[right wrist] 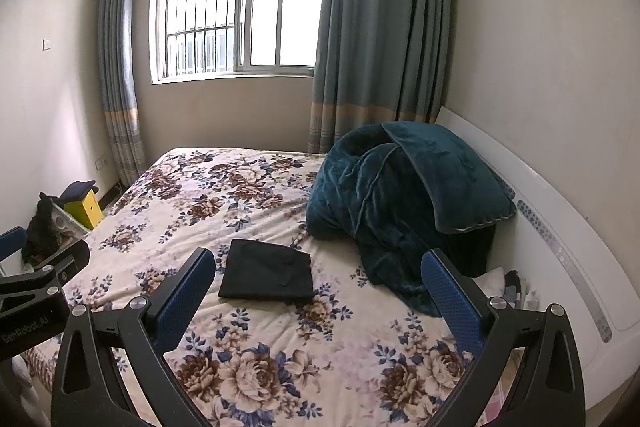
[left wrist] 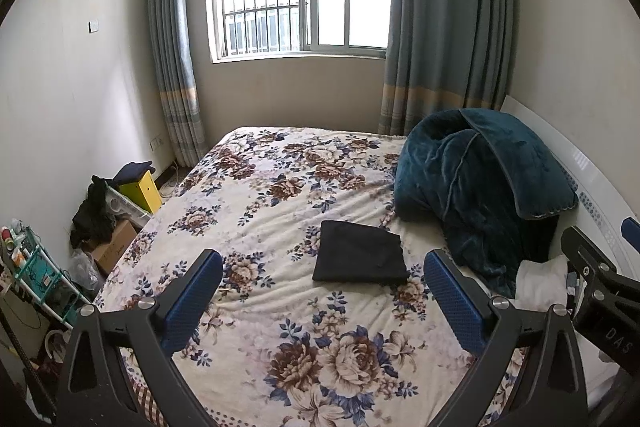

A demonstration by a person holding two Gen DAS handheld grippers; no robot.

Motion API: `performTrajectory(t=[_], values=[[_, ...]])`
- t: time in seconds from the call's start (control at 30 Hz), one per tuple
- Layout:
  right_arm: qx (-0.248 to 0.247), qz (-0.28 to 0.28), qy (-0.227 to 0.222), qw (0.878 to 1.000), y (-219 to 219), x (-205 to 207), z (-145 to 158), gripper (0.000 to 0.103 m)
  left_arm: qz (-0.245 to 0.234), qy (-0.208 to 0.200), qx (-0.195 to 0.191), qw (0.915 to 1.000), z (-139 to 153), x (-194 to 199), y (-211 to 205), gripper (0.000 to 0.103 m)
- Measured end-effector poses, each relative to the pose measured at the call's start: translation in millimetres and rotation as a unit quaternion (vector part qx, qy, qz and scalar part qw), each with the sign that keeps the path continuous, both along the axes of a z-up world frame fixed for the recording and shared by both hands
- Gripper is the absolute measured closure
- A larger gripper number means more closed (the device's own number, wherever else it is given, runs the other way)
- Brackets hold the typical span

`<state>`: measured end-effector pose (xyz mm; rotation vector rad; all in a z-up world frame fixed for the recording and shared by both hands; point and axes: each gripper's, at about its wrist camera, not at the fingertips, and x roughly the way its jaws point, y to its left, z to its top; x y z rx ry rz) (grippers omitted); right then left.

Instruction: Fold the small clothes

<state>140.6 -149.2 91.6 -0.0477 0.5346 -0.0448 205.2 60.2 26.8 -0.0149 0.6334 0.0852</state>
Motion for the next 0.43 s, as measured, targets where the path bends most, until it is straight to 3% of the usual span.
performTrajectory(t=[0.43], values=[[0.001,0.003,0.000,1.000,4.1,4.3,1.2,0.000,0.009,-0.003,0.000,1.0000,0.0,0.5,0.5,0.000]])
